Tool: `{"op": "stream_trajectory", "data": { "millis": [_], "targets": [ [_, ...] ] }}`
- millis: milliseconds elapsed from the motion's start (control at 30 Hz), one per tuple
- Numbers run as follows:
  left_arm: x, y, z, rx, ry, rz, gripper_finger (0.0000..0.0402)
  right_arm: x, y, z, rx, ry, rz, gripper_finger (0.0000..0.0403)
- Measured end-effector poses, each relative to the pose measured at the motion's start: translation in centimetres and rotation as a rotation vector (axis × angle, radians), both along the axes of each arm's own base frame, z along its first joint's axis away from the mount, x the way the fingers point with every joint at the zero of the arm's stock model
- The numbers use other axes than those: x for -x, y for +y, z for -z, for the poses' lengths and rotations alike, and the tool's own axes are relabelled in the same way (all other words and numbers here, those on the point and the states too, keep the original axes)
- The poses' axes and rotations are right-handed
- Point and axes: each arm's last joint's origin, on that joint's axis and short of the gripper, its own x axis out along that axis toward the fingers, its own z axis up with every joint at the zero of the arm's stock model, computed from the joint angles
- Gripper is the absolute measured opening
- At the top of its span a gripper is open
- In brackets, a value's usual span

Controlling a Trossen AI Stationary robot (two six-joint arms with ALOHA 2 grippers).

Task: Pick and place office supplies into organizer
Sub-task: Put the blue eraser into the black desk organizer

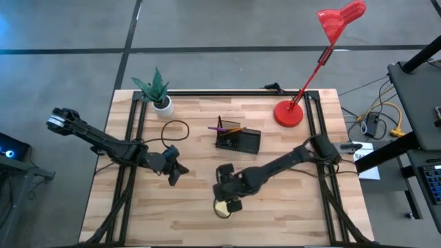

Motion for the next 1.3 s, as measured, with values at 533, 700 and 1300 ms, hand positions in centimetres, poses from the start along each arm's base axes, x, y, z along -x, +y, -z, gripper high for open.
{"op": "stream_trajectory", "data": {
  "millis": [533, 700, 1300],
  "targets": [
    [-0.3, -0.4, 0.0, 0.039, -0.009, 0.051, 0.0000, -1.5, 0.5, 2.5, -0.026, 0.076, 0.125, 0.0180],
    [-0.3, -0.3, 0.0, 0.039, -0.010, 0.051, 0.0000, -1.4, 0.0, 3.1, -0.037, 0.086, 0.139, 0.0178],
    [-0.3, -0.3, 0.0, 0.039, -0.011, 0.049, 0.0000, -1.7, -1.8, 3.9, -0.136, 0.118, 0.113, 0.0093]
  ]
}}
